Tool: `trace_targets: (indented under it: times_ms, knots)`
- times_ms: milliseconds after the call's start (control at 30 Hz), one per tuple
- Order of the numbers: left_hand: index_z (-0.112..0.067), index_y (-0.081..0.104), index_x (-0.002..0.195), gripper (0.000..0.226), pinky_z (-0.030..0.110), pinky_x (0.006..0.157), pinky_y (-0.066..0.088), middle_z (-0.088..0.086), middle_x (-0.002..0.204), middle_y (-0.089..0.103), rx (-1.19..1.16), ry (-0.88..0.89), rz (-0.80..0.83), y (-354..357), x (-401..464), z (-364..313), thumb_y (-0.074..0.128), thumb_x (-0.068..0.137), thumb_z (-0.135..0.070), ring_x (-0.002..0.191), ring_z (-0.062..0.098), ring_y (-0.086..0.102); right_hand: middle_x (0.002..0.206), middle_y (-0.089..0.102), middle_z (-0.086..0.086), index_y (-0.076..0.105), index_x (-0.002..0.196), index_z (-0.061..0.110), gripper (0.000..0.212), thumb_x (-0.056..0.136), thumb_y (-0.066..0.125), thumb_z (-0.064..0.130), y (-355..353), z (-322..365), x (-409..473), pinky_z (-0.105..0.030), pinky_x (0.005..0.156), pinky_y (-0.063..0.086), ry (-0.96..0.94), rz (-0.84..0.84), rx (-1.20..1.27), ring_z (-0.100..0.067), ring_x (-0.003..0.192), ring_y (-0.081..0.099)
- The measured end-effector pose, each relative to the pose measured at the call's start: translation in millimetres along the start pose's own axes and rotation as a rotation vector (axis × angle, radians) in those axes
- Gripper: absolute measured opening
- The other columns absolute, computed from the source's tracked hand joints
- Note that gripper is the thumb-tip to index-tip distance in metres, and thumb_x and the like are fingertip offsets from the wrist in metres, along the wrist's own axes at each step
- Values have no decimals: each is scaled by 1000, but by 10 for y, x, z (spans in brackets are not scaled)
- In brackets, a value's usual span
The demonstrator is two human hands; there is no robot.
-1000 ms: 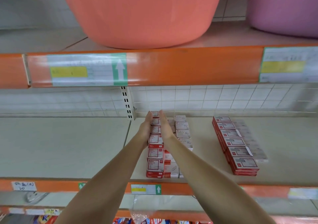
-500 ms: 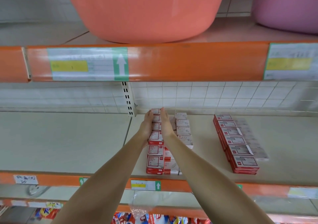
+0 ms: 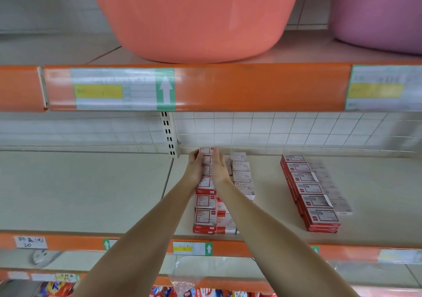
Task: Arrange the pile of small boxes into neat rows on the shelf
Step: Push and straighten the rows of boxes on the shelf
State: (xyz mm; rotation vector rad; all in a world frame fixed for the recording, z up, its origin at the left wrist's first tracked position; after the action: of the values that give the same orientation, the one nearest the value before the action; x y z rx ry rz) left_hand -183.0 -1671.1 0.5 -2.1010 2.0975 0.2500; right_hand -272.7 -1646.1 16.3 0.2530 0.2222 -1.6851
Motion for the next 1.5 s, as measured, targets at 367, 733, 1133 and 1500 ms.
trace_targets:
  times_ms: [367,733,1133,1500]
  knots:
    - [-22,40,133,29,29,77,52,5,119,62,82,33,-25,-3,53,0,30,108,-32,102,19,64,144,45,-2,33,147,30,57,101,17,60,-30,19,2,-38,95,33,-17,-86,-42,-27,131,43]
    - [-19,38,141,38,41,78,59,11,121,62,92,-49,-36,-3,5,-167,31,104,-28,98,27,67,144,47,-5,32,148,37,63,95,20,69,-17,129,-35,-53,106,42,28,-1,-110,-31,125,51]
    - [-20,44,140,41,17,67,45,-6,125,61,120,19,79,-71,-519,-243,35,106,-41,96,4,62,151,39,1,31,149,34,63,97,24,67,-107,63,-364,-49,113,32,-59,-2,-72,-28,138,38]
    - [-30,46,141,37,19,77,48,-11,127,62,-102,8,155,-3,-645,88,34,106,-36,106,-1,62,145,47,6,36,147,35,67,91,35,72,64,-148,-500,-48,115,33,-80,-14,118,-19,135,44]
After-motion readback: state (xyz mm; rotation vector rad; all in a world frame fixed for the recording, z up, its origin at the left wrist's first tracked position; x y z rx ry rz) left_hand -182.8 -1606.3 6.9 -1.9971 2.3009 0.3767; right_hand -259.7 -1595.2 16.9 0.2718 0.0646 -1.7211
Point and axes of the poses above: each hand's wrist, its own x-axis towards the middle knuckle, its own y-axis out of the palm, z = x × y, the point moved 3 cm from there along x, towards the middle knuckle
